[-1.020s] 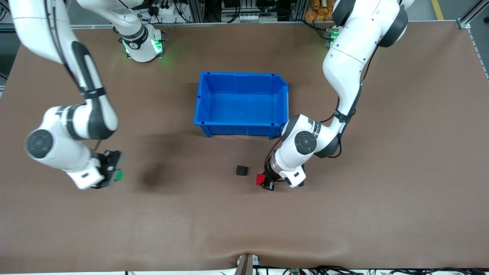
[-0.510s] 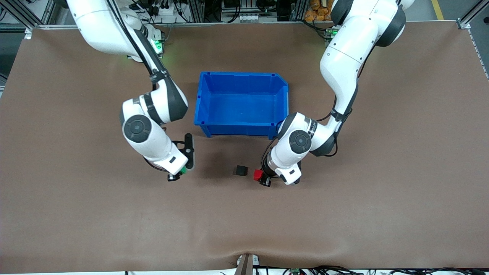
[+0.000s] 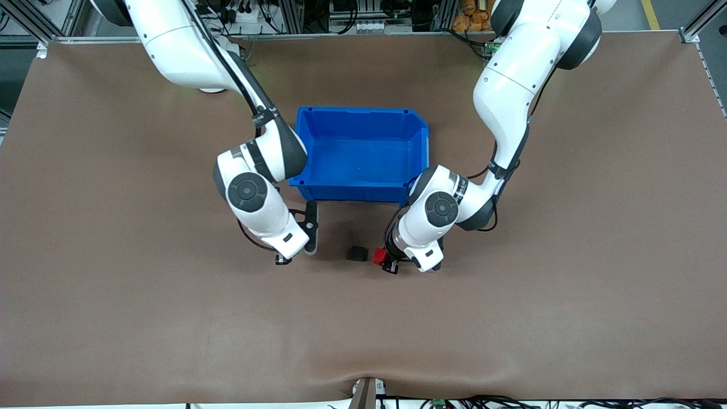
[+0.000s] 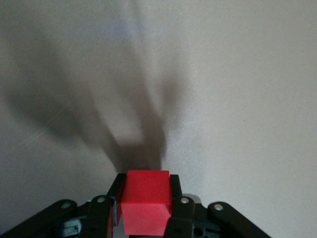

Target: Attach green and red cubes to black cube

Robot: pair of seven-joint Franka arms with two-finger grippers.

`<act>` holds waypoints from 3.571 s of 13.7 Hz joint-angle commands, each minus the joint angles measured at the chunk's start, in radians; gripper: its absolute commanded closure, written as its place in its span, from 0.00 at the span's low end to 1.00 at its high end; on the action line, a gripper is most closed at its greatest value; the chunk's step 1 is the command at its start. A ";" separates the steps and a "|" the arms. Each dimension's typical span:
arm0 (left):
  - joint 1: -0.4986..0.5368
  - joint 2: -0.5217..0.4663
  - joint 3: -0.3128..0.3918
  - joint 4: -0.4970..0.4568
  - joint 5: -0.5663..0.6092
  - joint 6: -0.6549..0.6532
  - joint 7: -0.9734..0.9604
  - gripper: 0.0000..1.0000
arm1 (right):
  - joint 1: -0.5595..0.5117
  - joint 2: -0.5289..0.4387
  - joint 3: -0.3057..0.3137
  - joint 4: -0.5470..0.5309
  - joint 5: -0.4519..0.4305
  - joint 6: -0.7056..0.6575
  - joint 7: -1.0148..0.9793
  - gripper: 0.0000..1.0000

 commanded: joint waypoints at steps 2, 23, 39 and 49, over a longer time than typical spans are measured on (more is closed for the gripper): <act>-0.014 0.016 0.002 0.009 -0.026 -0.010 -0.024 0.93 | 0.020 0.036 -0.010 0.035 -0.010 -0.014 0.060 1.00; -0.030 0.071 0.001 0.066 -0.060 0.009 -0.069 0.86 | 0.114 0.249 -0.016 0.338 -0.025 -0.141 0.307 1.00; 0.105 -0.070 0.011 0.049 -0.044 -0.232 0.242 0.00 | 0.153 0.344 -0.015 0.420 -0.025 -0.071 0.427 1.00; 0.252 -0.205 0.015 0.049 0.192 -0.363 0.649 0.00 | 0.167 0.373 -0.016 0.440 -0.025 -0.043 0.435 1.00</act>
